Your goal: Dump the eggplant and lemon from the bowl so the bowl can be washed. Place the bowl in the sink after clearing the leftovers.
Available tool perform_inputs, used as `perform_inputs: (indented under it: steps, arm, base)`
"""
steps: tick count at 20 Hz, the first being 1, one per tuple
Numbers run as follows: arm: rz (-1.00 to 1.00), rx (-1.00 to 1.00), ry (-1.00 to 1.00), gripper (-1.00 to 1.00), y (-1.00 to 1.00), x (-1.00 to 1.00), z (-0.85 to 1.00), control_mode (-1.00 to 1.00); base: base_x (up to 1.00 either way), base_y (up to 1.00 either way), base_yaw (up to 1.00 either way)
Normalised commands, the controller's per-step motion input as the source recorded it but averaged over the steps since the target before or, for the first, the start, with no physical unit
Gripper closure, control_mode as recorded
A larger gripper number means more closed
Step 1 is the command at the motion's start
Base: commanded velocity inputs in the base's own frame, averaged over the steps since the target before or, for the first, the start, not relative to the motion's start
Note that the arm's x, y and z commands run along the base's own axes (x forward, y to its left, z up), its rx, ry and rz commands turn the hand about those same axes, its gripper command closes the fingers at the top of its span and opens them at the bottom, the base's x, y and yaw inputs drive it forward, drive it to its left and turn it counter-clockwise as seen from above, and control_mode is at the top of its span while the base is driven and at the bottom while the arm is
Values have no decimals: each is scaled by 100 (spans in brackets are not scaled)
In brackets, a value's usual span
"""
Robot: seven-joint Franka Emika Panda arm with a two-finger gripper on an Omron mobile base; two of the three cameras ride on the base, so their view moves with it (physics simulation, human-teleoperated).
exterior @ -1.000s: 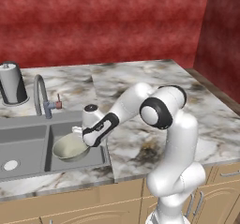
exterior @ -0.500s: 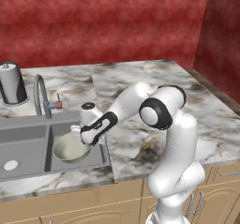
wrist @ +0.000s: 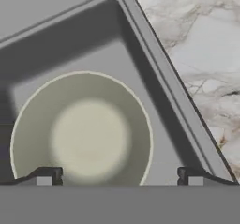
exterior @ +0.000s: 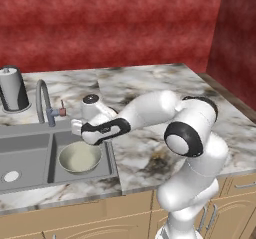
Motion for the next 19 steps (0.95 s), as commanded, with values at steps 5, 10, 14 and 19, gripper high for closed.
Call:
perform_inputs:
  steps: [5,10,14,19]
  arm:
    - [0,1,-12,-100,-42,-76,100,-100]
    - [0,3,-22,-100,-68,-100,100,-100]
    - [0,13,-31,-100,-100,-100,83,-100]
    - [3,19,-36,-100,-100,-100,30,-100]
  base:
    - [0,0,0]
    - [0,0,0]
    - [0,0,0]
    - [0,0,0]
